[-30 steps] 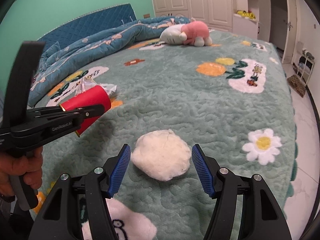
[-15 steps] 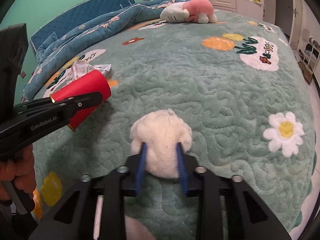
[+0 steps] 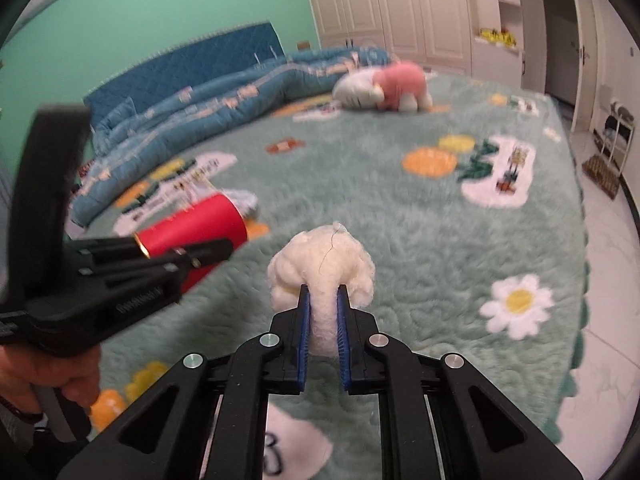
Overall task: Collect trash
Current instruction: 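Carry the red cup and cotton ball off the bed over the orange bin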
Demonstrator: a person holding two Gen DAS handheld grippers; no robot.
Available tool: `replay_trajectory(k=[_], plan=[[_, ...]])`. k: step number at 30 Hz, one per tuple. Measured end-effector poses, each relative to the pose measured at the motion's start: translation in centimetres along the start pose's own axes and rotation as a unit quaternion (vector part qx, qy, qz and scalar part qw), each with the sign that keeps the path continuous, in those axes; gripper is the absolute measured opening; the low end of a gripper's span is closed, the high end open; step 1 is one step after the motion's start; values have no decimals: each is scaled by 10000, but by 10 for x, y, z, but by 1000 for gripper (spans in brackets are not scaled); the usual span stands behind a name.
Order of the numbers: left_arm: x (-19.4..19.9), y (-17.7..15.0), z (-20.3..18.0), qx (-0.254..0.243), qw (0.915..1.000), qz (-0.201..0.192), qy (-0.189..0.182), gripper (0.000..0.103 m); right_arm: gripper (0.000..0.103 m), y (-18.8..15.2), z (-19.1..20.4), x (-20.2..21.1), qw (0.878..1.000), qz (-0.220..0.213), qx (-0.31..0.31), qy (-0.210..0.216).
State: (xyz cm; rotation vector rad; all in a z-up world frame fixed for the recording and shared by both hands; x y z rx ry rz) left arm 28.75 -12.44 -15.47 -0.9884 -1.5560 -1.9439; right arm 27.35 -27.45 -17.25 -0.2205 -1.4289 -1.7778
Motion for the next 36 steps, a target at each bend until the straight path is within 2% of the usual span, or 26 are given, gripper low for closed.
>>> replay_trajectory(k=[7, 12, 18, 21, 25, 29, 36], plan=[[67, -2, -22, -190, 9990, -405, -50, 6, 12, 5, 32, 90, 9978, -646, 142, -34], [112, -7, -45, -363, 9968, -703, -148, 6, 12, -5, 44, 147, 9943, -1042, 149, -156], [150, -19, -97, -812, 9911, -943, -479, 6, 12, -37, 37, 219, 9886, -1418, -77, -503], [162, -26, -134, -1103, 9860, -972, -783, 6, 12, -55, 27, 249, 9851, -1543, -250, -711], [172, -38, -193, -1599, 9756, -992, -1133, 6, 12, -86, 4, 295, 9774, -1711, -555, -1113], [173, -50, -252, -2112, 9616, -891, -1507, 6, 12, -121, -27, 338, 9654, -1849, -986, -1551], [149, -76, -341, -2830, 9357, -512, -2042, 6, 12, -183, -83, 380, 9445, -1781, -1760, -2125]])
Point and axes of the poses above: each gripper's, at about its wrist camera, not at the fingertips, and x roughly against the way its jaws point, z to its left, y to its top, the point moved 2 cm from there along -x, roughly the way its jaws point, and after that the axes turned 14 degrees about y, right-handed, at the moved point
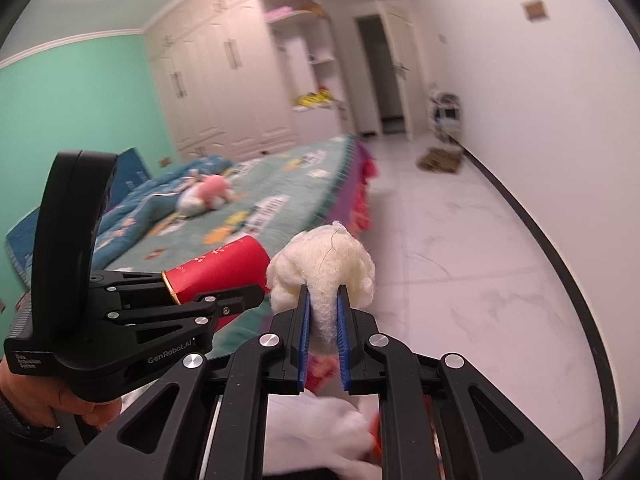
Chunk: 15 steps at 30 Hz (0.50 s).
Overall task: Collect trash
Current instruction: 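Carry the red cup and cotton ball off the bed over the orange bin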
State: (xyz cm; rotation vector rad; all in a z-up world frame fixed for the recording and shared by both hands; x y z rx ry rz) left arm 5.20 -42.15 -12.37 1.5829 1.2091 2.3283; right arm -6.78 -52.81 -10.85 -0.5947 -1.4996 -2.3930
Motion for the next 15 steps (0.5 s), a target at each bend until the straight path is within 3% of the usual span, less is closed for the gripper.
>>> replay_trajectory(k=[15], plan=[[-103, 5, -77, -563, 9932, 807, -615, 6, 12, -49, -120, -4, 9910, 377, -1011, -797]])
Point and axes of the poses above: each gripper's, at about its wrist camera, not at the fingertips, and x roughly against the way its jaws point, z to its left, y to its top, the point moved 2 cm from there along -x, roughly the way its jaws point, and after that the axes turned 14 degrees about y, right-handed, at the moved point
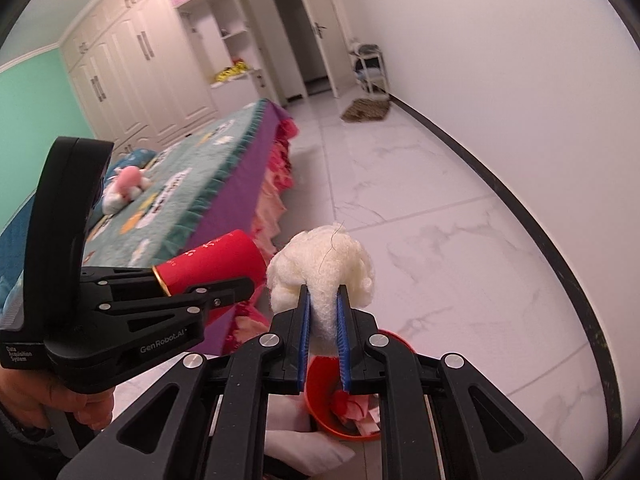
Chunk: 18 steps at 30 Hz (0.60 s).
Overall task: Collect trash
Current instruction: 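Carry the red cup and cotton ball off the bed over the orange bin, then open the left gripper to drop the cup while the right gripper drops the cotton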
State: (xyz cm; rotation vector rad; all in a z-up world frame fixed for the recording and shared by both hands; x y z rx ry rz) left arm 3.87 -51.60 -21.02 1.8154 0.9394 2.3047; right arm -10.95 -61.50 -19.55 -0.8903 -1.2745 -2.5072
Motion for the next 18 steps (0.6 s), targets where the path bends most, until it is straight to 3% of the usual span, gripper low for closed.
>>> replay_trajectory(k=[9, 18], plan=[[-53, -8, -23, 99, 9979, 629, -152, 6, 12, -19, -40, -37, 9983, 381, -452, -7], [-103, -25, -38, 230, 9901, 1351, -307, 6, 13, -47, -70, -91, 9932, 886, -740, -173]])
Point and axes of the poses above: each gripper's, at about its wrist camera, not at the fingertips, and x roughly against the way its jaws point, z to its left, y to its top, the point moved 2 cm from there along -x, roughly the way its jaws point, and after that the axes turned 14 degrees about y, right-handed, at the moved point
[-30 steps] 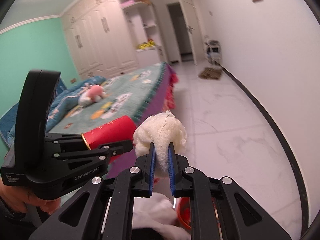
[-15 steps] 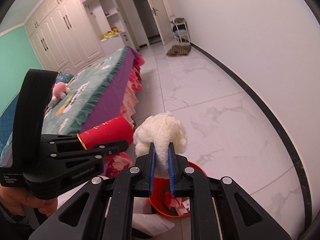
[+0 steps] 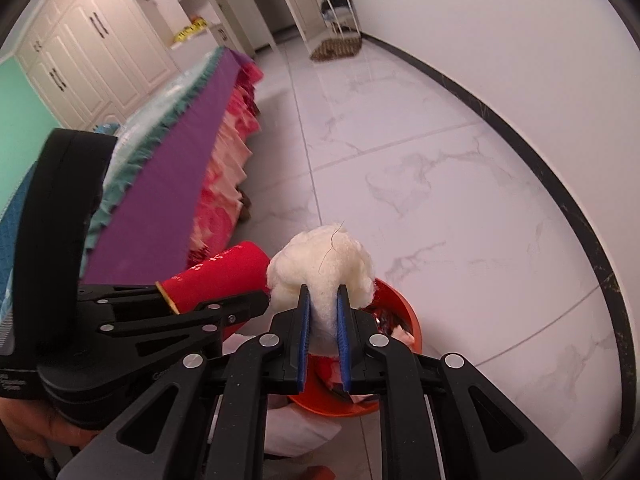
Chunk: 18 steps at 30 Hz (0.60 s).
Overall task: Collect trash
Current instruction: 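Open the left gripper to drop the cup while the right gripper drops the cotton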
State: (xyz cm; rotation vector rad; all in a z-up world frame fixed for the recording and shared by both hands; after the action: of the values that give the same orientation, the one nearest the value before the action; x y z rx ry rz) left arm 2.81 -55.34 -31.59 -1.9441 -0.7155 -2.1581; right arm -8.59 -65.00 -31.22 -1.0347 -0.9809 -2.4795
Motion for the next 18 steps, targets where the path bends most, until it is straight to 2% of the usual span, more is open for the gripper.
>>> replay_trajectory(k=[5, 9, 11, 13, 15, 18], plan=[[-28, -4, 1, 3, 9993, 366, 124, 8, 14, -8, -15, -31, 9995, 286, -101, -94], [-43, -5, 4, -12, 9978, 571, 326, 45, 17, -15, -30, -49, 9984, 461, -256, -216], [-47, -5, 7, 93, 9972, 625, 408, 57, 20, -18, -36, -53, 9978, 505, -375, -212], [-50, -4, 9, 139, 9959, 749, 478, 62, 26, -20, -44, -56, 9969, 555, -507, -212], [-51, -5, 9, 154, 9960, 790, 396, 66, 27, -22, -48, -57, 9966, 570, -549, -214], [-49, -4, 6, 80, 9958, 750, 512, 73, 27, -22, -56, -59, 9960, 622, -593, -249]])
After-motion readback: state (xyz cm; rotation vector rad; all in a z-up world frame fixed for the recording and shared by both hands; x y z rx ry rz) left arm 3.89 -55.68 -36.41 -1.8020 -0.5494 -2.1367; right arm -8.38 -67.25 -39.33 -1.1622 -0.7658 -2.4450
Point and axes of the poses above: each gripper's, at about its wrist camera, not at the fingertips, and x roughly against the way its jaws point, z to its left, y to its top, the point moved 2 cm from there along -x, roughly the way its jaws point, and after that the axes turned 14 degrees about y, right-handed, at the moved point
